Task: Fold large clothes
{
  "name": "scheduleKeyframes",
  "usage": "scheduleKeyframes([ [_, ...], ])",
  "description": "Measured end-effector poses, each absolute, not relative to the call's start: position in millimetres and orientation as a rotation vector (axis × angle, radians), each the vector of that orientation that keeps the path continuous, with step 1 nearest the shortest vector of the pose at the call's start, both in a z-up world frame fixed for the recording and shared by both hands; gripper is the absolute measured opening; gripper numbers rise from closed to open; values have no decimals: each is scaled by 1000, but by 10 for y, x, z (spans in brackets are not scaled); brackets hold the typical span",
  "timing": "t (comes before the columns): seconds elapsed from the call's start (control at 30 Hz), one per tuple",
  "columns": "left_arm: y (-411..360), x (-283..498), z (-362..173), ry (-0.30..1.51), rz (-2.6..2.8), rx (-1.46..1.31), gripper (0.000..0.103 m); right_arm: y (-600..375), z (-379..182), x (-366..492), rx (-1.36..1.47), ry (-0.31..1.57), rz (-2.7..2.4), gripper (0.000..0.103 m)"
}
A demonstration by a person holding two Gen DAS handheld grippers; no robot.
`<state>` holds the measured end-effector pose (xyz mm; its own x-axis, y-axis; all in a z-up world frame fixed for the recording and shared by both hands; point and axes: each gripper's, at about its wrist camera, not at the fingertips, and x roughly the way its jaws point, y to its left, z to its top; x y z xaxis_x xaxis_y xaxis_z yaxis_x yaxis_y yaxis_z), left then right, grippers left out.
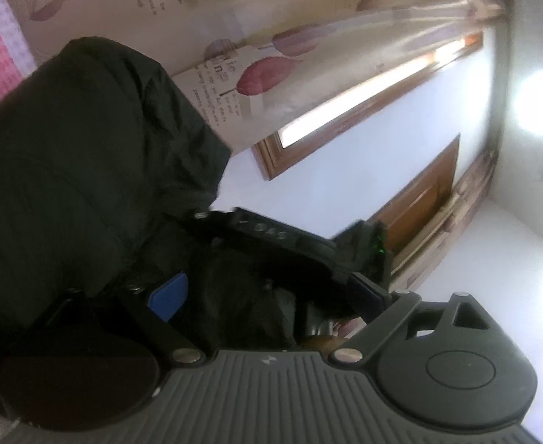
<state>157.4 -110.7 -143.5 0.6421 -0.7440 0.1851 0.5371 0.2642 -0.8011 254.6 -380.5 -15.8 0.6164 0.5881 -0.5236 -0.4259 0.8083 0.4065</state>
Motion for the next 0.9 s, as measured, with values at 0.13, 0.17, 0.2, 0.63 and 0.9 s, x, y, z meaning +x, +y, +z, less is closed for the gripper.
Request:
scheduleKeyframes([
  [0.13, -995, 1457, -1267, 247, -843, -915, 103, -3966, 232, 2358, 257, 559, 571, 7],
  [0.17, -986, 1441, -1237, 242, -834, -890, 103, -4033, 306, 2304, 257, 536, 568, 3],
  [0.2, -984, 1437, -1217, 240, -827, -870, 103, -4114, 367, 2244, 246, 514, 546, 1],
  [0.63, -1006, 1484, -1374, 226, -830, -832, 103, -4840, 125, 1991, 606, 683, 442, 103],
  [0.9, -994, 1506, -1476, 209, -875, -872, 103, -4545, -294, 2181, 766, 966, 507, 103],
])
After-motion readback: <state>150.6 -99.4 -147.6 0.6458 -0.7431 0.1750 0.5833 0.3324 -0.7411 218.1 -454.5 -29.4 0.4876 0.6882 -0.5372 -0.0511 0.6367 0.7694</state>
